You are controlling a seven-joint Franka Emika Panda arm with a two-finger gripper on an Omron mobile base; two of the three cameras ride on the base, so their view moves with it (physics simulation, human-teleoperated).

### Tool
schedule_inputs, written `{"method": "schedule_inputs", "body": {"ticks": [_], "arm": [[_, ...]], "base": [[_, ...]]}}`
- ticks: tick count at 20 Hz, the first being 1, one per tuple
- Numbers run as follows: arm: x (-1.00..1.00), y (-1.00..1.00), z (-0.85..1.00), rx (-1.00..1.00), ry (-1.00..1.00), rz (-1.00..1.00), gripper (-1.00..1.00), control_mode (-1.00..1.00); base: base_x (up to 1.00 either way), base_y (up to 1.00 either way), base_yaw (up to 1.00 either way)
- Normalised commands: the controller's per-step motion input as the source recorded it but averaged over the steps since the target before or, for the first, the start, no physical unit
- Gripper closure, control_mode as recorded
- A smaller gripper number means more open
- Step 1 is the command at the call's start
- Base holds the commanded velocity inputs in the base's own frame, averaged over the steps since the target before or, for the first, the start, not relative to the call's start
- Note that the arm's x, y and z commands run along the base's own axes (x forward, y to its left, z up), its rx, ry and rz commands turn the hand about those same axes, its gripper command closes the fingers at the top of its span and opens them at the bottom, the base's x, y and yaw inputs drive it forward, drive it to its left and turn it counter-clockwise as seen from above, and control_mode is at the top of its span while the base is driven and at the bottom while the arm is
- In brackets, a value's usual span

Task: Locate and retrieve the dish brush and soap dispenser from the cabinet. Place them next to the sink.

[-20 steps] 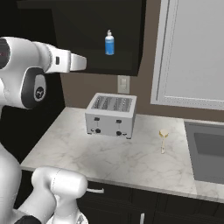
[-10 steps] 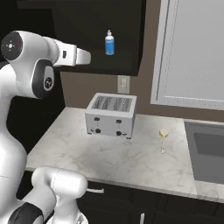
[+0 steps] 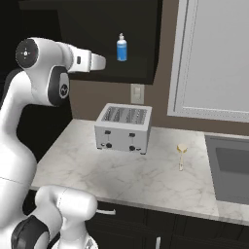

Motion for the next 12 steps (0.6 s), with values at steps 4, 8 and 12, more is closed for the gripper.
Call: {"method": "schedule_inputs", "body": {"ticks": [4, 8, 12], "arm": [[0.36, 0.0, 0.0, 0.0, 0.0, 0.0, -1.0, -1.0], [0.35, -0.02, 0.0, 0.0, 0.0, 0.0, -1.0, -1.0], [0.35, -0.05, -0.04, 0.0, 0.0, 0.0, -1.0, -1.0]], "base": [[0.0, 0.0, 0.0], [0.0, 0.0, 0.0], [0.0, 0.0, 0.0]]}}
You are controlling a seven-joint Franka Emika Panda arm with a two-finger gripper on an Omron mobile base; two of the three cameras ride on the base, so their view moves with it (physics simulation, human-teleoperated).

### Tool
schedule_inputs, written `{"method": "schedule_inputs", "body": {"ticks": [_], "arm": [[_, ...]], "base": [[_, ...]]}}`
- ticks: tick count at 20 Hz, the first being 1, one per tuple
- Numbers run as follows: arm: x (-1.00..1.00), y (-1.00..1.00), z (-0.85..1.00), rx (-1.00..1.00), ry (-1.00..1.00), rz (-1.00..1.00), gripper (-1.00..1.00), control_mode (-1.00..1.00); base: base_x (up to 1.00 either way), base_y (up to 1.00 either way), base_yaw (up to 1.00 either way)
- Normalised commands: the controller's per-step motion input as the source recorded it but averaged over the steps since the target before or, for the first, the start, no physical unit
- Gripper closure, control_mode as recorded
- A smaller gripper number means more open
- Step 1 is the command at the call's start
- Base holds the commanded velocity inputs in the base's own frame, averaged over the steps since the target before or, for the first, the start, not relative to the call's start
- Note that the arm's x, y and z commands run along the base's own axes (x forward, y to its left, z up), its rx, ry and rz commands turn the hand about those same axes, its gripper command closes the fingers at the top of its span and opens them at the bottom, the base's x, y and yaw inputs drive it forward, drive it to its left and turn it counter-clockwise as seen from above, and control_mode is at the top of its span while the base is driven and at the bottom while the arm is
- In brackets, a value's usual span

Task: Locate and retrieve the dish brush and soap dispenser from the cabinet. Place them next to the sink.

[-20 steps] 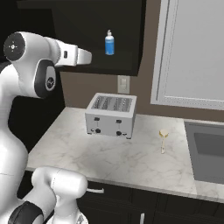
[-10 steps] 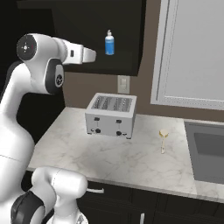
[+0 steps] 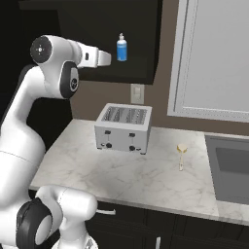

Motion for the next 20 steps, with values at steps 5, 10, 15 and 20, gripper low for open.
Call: {"method": "schedule_inputs", "body": {"ticks": [5, 10, 15, 20], "arm": [[0.36, -0.06, -0.06, 0.0, 0.01, 0.0, -1.0, -1.0], [0.38, -0.05, -0.09, 0.0, 0.02, 0.0, -1.0, -1.0], [0.36, -0.03, -0.05, 0.0, 0.0, 0.01, -1.0, -1.0], [0.29, 0.0, -0.01, 0.0, 0.0, 0.02, -1.0, -1.0]], "base": [[0.0, 0.0, 0.0], [0.0, 0.0, 0.0], [0.0, 0.0, 0.0], [0.0, 0.0, 0.0]]}}
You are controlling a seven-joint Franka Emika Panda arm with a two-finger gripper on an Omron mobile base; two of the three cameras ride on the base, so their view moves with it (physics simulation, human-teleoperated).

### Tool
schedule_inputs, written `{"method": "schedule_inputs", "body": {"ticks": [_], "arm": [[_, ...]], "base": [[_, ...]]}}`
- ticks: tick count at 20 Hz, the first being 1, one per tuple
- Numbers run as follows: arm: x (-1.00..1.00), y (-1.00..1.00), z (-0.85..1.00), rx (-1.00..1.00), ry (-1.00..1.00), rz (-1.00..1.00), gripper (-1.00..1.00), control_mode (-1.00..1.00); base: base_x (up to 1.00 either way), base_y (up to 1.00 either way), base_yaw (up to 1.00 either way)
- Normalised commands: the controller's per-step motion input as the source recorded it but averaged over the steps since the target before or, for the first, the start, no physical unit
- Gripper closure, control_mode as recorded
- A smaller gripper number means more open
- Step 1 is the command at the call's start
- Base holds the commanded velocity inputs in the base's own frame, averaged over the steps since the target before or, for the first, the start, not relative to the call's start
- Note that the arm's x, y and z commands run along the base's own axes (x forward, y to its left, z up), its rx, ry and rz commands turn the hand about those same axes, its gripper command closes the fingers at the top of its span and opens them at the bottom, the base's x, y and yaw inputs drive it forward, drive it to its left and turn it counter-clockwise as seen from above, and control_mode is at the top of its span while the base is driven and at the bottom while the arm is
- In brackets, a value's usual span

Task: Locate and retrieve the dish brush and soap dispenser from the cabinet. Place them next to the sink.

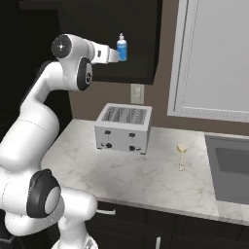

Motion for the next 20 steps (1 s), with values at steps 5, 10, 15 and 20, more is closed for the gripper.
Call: {"method": "schedule_inputs", "body": {"ticks": [5, 10, 15, 20], "arm": [[0.24, 0.0, 0.0, 0.0, 0.0, 0.03, -1.0, -1.0], [0.25, 0.0, -0.01, 0.0, 0.0, 0.03, -1.0, -1.0], [0.3, -0.06, -0.06, 0.0, 0.0, 0.02, -1.0, -1.0], [0.08, -0.14, -0.12, 0.0, 0.0, -0.01, -1.0, -1.0]], "base": [[0.0, 0.0, 0.0], [0.0, 0.0, 0.0], [0.0, 0.0, 0.0], [0.0, 0.0, 0.0]]}}
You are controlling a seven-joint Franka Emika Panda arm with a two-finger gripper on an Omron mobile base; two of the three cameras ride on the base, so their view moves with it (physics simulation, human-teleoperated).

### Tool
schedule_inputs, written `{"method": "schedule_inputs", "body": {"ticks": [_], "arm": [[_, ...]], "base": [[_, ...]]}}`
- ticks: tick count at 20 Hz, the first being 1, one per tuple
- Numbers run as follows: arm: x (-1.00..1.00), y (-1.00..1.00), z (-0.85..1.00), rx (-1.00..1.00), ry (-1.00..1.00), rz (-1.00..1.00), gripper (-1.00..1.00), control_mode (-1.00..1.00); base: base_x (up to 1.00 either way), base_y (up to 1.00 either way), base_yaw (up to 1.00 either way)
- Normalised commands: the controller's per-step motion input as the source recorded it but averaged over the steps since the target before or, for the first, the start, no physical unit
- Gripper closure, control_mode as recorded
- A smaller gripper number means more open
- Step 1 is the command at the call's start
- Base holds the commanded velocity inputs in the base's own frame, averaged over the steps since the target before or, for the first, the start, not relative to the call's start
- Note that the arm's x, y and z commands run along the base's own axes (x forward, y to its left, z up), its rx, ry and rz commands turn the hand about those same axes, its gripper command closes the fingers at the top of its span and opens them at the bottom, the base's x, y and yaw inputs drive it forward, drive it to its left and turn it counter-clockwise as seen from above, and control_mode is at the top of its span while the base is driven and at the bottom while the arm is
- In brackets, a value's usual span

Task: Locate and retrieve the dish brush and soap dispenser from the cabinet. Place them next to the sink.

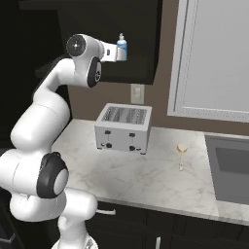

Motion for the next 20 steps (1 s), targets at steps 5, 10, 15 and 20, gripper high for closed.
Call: {"method": "schedule_inputs", "body": {"ticks": [5, 10, 15, 20], "arm": [[0.08, -0.02, -0.04, 0.0, -0.01, -0.01, -1.0, -1.0], [0.16, 0.0, 0.0, 0.0, 0.0, 0.0, -1.0, -1.0], [0.21, 0.0, -0.03, 0.0, -0.01, 0.0, -1.0, -1.0], [0.27, 0.0, -0.05, 0.0, 0.0, 0.0, -1.0, -1.0]], "base": [[0.0, 0.0, 0.0], [0.0, 0.0, 0.0], [0.0, 0.0, 0.0], [0.0, 0.0, 0.0]]}}
